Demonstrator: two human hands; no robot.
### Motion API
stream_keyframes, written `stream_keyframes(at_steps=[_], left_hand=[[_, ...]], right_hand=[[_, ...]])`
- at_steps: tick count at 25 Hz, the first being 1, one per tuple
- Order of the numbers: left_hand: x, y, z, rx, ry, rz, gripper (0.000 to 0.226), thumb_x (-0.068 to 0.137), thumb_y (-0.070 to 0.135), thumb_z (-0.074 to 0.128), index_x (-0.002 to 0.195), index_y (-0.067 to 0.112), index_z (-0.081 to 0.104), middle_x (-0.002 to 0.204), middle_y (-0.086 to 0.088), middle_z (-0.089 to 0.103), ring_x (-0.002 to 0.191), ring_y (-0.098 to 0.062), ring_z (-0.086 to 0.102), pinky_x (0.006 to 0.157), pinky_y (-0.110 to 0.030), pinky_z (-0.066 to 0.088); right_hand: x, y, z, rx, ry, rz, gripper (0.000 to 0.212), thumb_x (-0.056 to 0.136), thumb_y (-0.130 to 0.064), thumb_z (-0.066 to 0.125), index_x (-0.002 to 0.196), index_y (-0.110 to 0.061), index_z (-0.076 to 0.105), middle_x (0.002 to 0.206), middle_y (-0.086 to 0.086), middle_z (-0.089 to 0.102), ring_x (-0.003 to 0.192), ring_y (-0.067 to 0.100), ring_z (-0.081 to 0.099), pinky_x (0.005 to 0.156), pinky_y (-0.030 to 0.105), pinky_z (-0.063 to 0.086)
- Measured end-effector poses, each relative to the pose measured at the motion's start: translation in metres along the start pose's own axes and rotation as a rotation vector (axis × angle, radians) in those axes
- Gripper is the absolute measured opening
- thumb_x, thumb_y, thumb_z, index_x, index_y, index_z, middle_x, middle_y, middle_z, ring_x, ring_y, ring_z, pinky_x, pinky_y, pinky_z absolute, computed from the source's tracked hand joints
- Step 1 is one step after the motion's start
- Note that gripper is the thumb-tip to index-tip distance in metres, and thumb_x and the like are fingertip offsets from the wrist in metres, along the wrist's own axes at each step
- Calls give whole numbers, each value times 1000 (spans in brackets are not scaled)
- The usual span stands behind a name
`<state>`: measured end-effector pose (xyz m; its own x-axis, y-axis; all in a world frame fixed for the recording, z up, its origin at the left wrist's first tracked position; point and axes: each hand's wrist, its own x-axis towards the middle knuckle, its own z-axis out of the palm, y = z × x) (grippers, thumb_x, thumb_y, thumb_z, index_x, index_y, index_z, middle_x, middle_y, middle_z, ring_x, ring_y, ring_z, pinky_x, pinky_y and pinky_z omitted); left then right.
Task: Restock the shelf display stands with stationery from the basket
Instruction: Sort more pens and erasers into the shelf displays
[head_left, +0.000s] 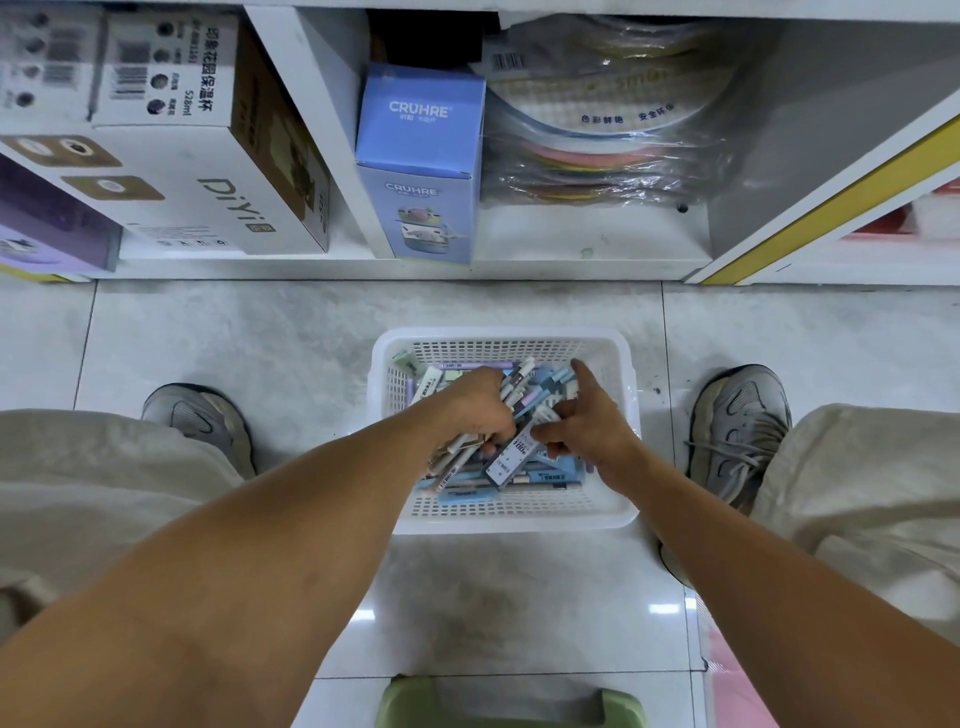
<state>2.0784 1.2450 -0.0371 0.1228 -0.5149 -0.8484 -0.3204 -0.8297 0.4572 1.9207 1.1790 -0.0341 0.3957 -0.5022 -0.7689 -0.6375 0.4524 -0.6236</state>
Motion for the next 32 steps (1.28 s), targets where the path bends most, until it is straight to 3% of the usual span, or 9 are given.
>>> stream_keyframes(at_steps=[1, 4, 7, 10, 16, 19, 22, 25, 32], left_hand=[[1, 0, 1, 16, -2, 1, 38, 66, -9, 71, 97, 9, 59, 80, -13, 73, 63, -22, 72, 51, -28, 55], [2, 0, 2, -27, -22, 5, 37, 70, -11, 70, 100, 8, 58, 84, -17, 72, 59, -23, 69, 53, -32, 58], [1, -4, 3, -59, -69, 2, 38, 75, -10, 68, 107, 5, 55, 87, -20, 72, 57, -23, 67, 57, -34, 59], [0, -10, 2, -100, -91, -2, 39, 79, -6, 67, 114, 5, 55, 86, -17, 72, 61, -22, 69, 65, -37, 61], [2, -7, -1, -264, -53, 72, 37, 74, -11, 69, 107, 4, 64, 85, -21, 72, 61, -25, 70, 59, -36, 59], [4, -2, -2, -282, -25, 101, 30, 74, -7, 70, 101, 4, 65, 84, -22, 71, 60, -26, 67, 62, -42, 61], [2, 0, -5, -268, 31, 127, 28, 72, -3, 71, 98, 5, 64, 83, -21, 71, 60, -25, 68, 60, -41, 61], [-3, 2, -8, -342, 32, 188, 24, 73, -2, 71, 95, 2, 64, 73, -17, 71, 58, -24, 68, 61, -42, 61], [-38, 35, -17, -490, -3, 358, 15, 76, -2, 69, 88, 3, 62, 70, -19, 65, 61, -29, 65, 62, -40, 56]], right_hand=[[1, 0, 0, 27, 13, -2, 102, 75, 18, 71, 154, -24, 22, 86, 13, 70, 54, 12, 65, 49, 26, 52], [2, -4, -3, -54, -11, -65, 78, 73, 18, 70, 138, -17, 44, 82, 13, 71, 52, 10, 64, 47, 25, 51], [1, -9, -5, -106, -46, -78, 67, 72, 18, 69, 126, -17, 53, 84, 20, 72, 49, 13, 60, 47, 28, 50], [0, -12, -7, -140, -86, -90, 65, 74, 19, 67, 125, -19, 56, 87, 22, 72, 54, 17, 59, 49, 28, 50], [3, -23, -3, -261, -149, -116, 73, 76, 16, 69, 133, -27, 53, 83, 18, 69, 53, 16, 58, 47, 23, 48], [4, -24, -4, -215, -100, -92, 73, 76, 15, 70, 133, -26, 50, 87, 19, 70, 56, 19, 59, 51, 26, 50], [6, -21, -11, -220, -5, -75, 43, 79, 11, 67, 117, -9, 62, 76, 12, 65, 48, 11, 59, 50, 24, 52], [8, -16, -18, -270, 86, -81, 21, 81, 5, 65, 98, -6, 71, 74, 8, 62, 42, 5, 58, 47, 19, 51], [-5, -34, -24, -429, 81, -140, 15, 79, 3, 67, 85, -11, 71, 64, 7, 66, 47, 12, 62, 48, 23, 52]])
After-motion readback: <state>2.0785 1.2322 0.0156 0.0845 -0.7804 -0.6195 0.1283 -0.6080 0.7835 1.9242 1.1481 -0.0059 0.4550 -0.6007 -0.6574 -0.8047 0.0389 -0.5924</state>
